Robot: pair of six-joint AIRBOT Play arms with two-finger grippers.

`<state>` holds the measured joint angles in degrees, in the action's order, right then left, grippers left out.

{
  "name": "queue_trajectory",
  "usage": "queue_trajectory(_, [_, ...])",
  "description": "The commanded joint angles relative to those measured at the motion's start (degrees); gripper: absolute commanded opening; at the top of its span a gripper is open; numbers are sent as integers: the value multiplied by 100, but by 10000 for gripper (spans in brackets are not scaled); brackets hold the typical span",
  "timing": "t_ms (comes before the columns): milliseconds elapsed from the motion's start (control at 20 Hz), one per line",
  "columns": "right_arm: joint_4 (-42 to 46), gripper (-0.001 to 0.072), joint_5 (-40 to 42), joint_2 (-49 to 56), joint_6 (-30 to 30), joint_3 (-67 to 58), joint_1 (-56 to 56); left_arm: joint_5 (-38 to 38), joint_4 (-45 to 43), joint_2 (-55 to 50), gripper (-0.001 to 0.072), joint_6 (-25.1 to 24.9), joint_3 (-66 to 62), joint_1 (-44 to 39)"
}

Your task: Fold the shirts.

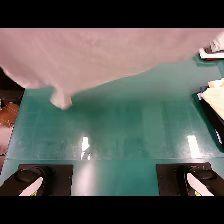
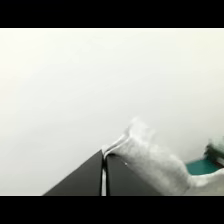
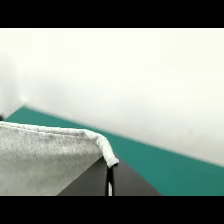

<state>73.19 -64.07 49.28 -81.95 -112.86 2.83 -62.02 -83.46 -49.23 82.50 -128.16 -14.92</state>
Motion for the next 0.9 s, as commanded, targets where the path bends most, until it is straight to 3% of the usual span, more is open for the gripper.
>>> queue_trajectory(0, [966, 10, -256, -367, -555, -267, 4, 448, 487, 155, 20, -107, -129, 0])
queue_trajectory(250, [1241, 10, -1397, 341, -1003, -269, 2, 734, 391, 22, 20, -199, 1043, 2])
queue_trajectory(500, [1255, 10, -3169, 2068, -999, -199, 2, -730, 195, -1705, 20, -201, 1491, 2])
queue_trajectory(600, [1252, 10, -3185, 2618, -876, 151, 2, -1069, 157, -2673, 21, -254, 1491, 2])
queue_trajectory(850, [1235, 13, -2332, 3539, -778, 1274, -249, -1123, 109, -4546, 22, -153, 1491, 2])
